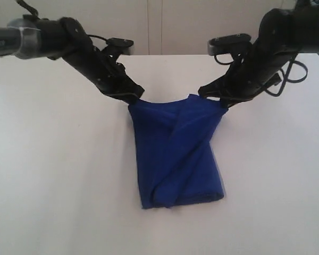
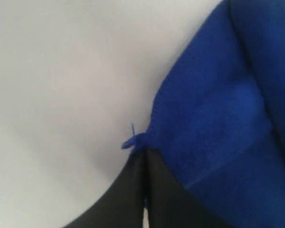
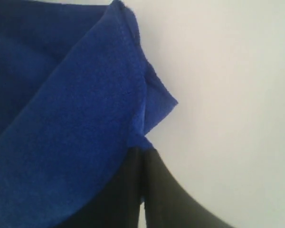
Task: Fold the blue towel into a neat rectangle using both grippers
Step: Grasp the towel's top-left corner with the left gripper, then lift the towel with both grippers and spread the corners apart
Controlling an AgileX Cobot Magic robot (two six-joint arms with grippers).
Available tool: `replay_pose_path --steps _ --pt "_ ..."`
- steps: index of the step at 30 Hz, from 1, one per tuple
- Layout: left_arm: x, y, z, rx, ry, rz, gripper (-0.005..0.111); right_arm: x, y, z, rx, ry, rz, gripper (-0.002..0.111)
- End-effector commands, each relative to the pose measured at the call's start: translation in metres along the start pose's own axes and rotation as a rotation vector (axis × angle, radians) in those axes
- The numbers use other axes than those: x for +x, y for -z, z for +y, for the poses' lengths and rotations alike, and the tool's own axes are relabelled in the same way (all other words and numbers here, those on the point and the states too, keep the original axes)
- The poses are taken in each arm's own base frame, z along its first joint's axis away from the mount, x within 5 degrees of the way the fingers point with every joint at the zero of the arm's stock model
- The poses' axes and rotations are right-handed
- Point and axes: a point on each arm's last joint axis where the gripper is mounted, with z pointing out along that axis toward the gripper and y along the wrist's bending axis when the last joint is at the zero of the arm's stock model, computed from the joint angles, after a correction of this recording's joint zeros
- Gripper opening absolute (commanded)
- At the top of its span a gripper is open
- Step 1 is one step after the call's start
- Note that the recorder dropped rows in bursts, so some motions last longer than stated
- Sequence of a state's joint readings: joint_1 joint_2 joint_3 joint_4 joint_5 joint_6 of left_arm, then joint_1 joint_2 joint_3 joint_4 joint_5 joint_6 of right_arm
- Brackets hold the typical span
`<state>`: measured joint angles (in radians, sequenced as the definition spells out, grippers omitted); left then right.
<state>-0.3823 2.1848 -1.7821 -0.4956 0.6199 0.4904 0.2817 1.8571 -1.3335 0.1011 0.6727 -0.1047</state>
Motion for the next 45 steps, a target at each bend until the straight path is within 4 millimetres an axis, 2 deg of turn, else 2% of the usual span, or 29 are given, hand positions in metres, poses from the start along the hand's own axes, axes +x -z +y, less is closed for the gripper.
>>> replay_pose_path --steps 1,4,12,17,23,26,30,35,38,41,42,45 --pt "0.009 0.054 0.001 0.084 -0.007 0.129 0.000 -0.006 0.047 -0.001 0.027 0.024 -0.082 0.000" --pt "0.009 0.087 -0.006 0.113 -0.050 0.143 0.000 -0.002 0.077 -0.001 0.044 0.047 -0.091 0.000" --pt "0.006 0.171 -0.049 0.147 -0.154 0.118 0.000 0.017 0.150 0.002 0.073 0.073 -0.115 0.000" --pt "0.018 0.220 -0.077 0.136 -0.184 0.086 0.000 0.035 0.199 0.007 0.075 0.077 -0.171 0.000" --pt "0.060 0.266 -0.113 0.100 -0.178 0.025 0.000 0.063 0.248 0.011 0.080 0.089 -0.224 0.000" --pt "0.089 0.292 -0.133 0.053 -0.182 -0.027 0.000 0.084 0.275 0.013 0.082 0.096 -0.246 0.000" --pt "0.129 0.328 -0.157 -0.048 -0.157 -0.072 0.000 0.112 0.311 0.016 0.088 0.099 -0.330 0.000" --pt "0.167 0.372 -0.176 -0.241 -0.089 -0.194 0.000 0.141 0.344 0.018 0.107 0.103 -0.454 0.000" --pt "0.177 0.386 -0.177 -0.346 -0.026 -0.252 0.000 0.146 0.349 0.015 0.146 0.087 -0.471 0.000" --pt "0.178 0.384 -0.168 -0.407 0.022 -0.230 0.000 0.141 0.344 0.009 0.200 0.053 -0.449 0.000" --pt "0.175 0.378 -0.163 -0.412 0.035 -0.216 0.000 0.136 0.340 0.007 0.218 0.044 -0.429 0.000" --pt "0.162 0.343 -0.142 -0.401 0.059 -0.167 0.000 0.113 0.315 0.004 0.225 0.054 -0.375 0.000"
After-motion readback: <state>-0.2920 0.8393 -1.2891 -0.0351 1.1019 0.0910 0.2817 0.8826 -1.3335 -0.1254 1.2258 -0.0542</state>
